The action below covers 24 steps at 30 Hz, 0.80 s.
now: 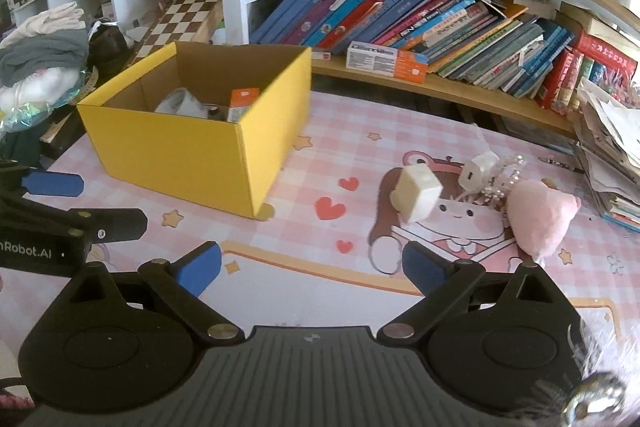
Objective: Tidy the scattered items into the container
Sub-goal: 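Reach the left tool to the white cube while the right tool approaches the pink plush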
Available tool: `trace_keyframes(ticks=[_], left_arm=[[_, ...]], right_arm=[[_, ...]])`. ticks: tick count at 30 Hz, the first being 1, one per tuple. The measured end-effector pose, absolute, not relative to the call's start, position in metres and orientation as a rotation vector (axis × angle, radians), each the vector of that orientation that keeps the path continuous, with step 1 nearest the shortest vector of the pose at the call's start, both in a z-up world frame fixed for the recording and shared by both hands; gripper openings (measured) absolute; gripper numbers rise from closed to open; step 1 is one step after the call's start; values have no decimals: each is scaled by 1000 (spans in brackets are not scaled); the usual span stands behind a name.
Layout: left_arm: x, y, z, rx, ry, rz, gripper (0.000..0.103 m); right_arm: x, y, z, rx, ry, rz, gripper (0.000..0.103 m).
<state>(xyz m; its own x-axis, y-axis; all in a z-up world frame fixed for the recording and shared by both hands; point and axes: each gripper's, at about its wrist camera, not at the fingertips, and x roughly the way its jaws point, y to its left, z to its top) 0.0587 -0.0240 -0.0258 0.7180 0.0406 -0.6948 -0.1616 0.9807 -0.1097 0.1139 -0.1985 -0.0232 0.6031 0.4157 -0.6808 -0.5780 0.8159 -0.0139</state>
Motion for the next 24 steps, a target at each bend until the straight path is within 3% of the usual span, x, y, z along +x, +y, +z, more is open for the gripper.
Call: trace_keyframes(ticks=[24], left_arm=[[109, -155, -32, -70, 792, 70, 95]], right_arm=[[163, -335, -31, -170, 724, 514, 98]])
